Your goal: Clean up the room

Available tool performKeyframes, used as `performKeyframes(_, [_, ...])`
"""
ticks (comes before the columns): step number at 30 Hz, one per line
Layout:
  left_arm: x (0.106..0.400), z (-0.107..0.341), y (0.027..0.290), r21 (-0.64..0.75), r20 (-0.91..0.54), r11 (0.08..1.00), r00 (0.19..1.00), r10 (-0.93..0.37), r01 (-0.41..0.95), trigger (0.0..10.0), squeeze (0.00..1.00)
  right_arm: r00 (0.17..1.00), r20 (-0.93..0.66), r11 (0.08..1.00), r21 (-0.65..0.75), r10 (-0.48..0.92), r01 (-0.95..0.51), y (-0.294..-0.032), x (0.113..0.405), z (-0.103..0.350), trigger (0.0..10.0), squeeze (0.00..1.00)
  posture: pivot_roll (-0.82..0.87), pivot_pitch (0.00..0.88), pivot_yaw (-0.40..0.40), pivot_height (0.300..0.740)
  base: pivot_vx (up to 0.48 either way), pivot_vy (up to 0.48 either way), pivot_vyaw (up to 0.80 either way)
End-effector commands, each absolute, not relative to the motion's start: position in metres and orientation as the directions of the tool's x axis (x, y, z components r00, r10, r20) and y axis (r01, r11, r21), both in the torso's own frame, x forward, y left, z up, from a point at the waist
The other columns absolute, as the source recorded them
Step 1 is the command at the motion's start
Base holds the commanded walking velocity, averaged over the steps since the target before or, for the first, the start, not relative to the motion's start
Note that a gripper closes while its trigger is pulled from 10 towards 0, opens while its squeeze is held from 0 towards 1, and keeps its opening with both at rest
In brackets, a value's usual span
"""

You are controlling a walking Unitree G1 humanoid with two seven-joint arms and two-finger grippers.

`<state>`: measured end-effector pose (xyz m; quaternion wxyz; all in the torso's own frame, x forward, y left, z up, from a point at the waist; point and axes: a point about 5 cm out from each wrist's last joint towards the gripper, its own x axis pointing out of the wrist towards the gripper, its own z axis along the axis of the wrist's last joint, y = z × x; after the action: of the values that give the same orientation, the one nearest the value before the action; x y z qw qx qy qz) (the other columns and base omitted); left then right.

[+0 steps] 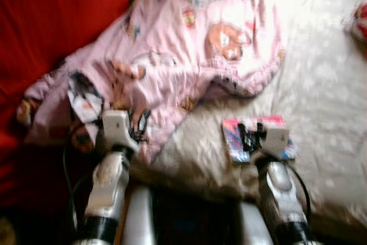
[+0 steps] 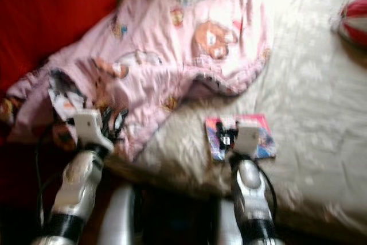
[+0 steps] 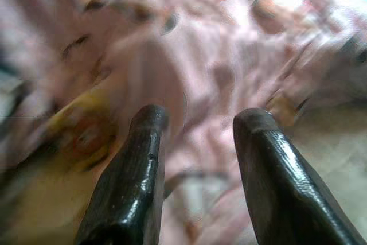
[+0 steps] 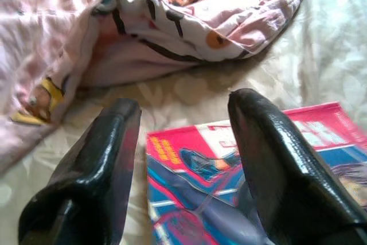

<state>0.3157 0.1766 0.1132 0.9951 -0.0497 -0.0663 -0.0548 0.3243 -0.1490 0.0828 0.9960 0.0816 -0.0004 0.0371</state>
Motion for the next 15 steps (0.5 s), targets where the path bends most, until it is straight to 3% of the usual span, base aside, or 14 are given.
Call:
performKeyframes(1, [0.311,0.106,0.180,-0.098,0.108,0.990,0.990,-0.093,0.103,10.0,0.00,0.997,-0.048,0.983,0.177,0.064,-0.054,-0.150,0.318,0.069,10.0,0.00,0.06,0.310,0.044,0.580,0.000,0.000,0.00])
performKeyframes(10, [0.310,0.106,0.177,-0.091,0.105,0.989,0.989,-0.108,0.118,10.0,0.00,0.996,-0.087,0.967,0.249,-0.032,0.053,-0.165,0.329,0.068,10.0,0.00,0.07,0.309,0.051,0.580,0.000,0.000,0.00])
performKeyframes(15, [0.304,0.108,0.180,-0.067,0.099,0.989,0.987,-0.126,0.133,10.0,0.00,0.968,-0.184,0.927,0.306,-0.168,0.219,-0.190,0.327,0.054,10.0,0.00,0.12,0.357,0.076,0.580,0.000,0.000,0.00])
